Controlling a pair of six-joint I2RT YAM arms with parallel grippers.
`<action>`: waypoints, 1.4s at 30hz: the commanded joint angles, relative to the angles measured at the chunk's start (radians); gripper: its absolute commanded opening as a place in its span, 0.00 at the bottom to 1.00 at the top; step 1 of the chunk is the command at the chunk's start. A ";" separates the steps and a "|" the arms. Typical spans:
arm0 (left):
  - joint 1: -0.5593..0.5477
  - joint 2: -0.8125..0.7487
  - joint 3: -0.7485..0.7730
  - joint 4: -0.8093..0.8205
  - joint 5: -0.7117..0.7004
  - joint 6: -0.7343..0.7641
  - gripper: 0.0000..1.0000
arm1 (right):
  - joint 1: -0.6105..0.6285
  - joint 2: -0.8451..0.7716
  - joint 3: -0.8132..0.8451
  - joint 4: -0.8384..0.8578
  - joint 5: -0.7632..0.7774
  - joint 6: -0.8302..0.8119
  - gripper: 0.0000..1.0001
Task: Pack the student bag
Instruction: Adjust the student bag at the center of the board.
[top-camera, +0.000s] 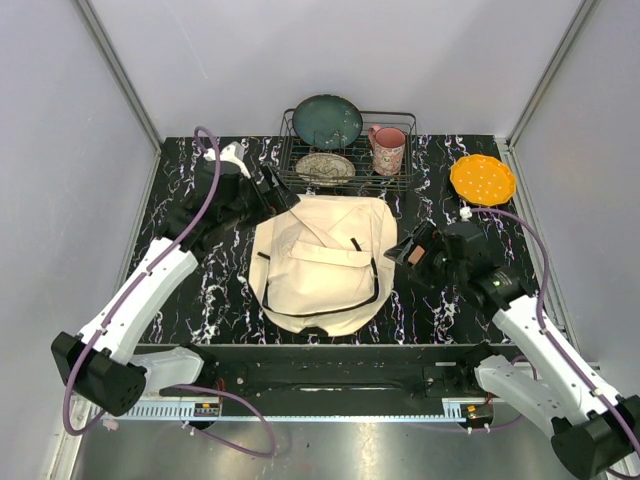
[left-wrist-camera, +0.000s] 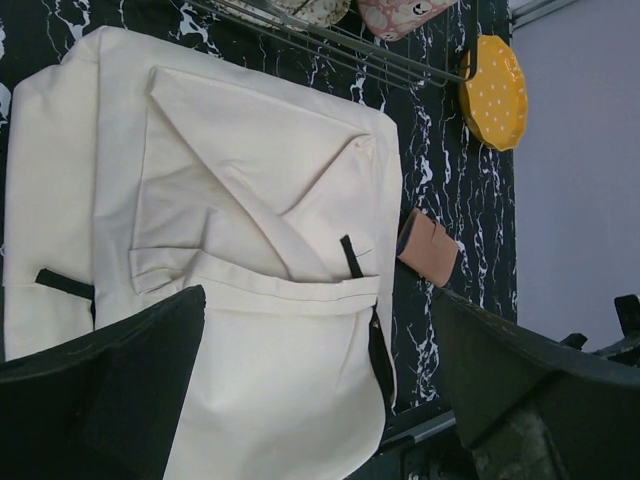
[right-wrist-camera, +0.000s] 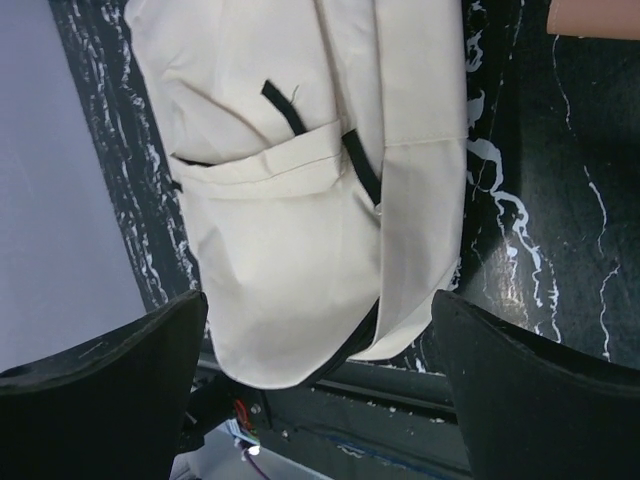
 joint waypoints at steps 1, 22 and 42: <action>0.004 0.035 0.087 -0.019 0.045 -0.045 0.99 | -0.002 -0.068 0.093 -0.108 -0.021 0.017 1.00; -0.063 -0.174 -0.054 0.010 0.133 0.069 0.99 | -0.001 -0.190 0.024 -0.119 -0.062 -0.098 0.98; -0.283 -0.430 -0.370 -0.039 -0.077 -0.062 0.99 | -0.002 -0.033 0.019 -0.093 0.185 -0.108 1.00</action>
